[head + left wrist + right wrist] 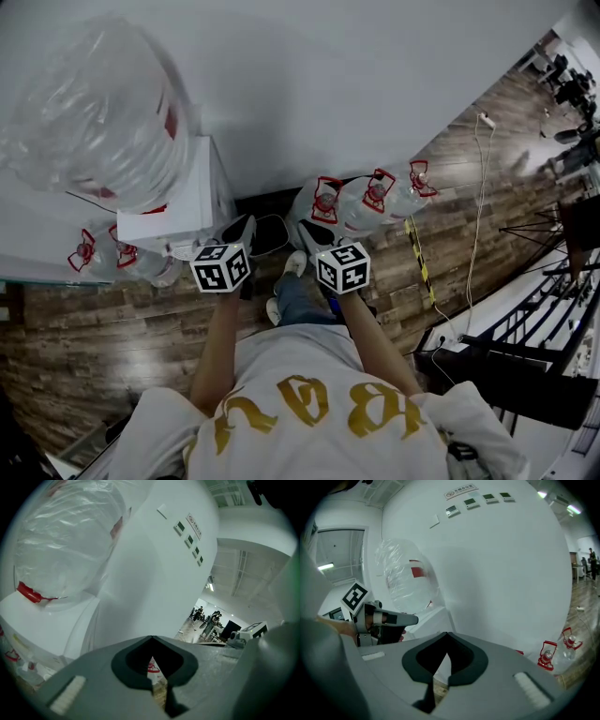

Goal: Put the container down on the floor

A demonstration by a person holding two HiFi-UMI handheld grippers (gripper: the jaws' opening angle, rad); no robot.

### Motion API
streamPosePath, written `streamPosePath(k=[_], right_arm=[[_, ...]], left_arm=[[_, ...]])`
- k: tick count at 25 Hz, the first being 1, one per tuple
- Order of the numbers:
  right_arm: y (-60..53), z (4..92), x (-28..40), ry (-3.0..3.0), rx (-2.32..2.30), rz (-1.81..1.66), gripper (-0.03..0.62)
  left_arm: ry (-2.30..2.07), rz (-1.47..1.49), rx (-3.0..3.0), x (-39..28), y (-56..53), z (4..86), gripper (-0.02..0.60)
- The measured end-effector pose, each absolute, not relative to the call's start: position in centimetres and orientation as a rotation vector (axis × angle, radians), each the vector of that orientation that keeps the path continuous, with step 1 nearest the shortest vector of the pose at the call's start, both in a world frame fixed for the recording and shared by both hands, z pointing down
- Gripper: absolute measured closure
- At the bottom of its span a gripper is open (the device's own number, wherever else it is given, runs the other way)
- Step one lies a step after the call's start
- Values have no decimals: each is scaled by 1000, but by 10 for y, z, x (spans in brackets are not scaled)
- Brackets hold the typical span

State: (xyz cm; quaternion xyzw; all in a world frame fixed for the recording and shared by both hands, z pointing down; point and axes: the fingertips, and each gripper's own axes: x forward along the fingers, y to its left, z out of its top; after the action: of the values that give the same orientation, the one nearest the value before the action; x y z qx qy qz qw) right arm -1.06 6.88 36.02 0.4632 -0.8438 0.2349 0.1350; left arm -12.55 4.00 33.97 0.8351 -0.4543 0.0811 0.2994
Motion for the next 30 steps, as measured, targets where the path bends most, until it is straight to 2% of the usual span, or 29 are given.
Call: streamPosePath(k=[30], right_arm=[[70, 371, 11, -2369, 1387, 725, 566]], left_arm=[[-1297, 284, 2179, -137, 40, 357, 581]])
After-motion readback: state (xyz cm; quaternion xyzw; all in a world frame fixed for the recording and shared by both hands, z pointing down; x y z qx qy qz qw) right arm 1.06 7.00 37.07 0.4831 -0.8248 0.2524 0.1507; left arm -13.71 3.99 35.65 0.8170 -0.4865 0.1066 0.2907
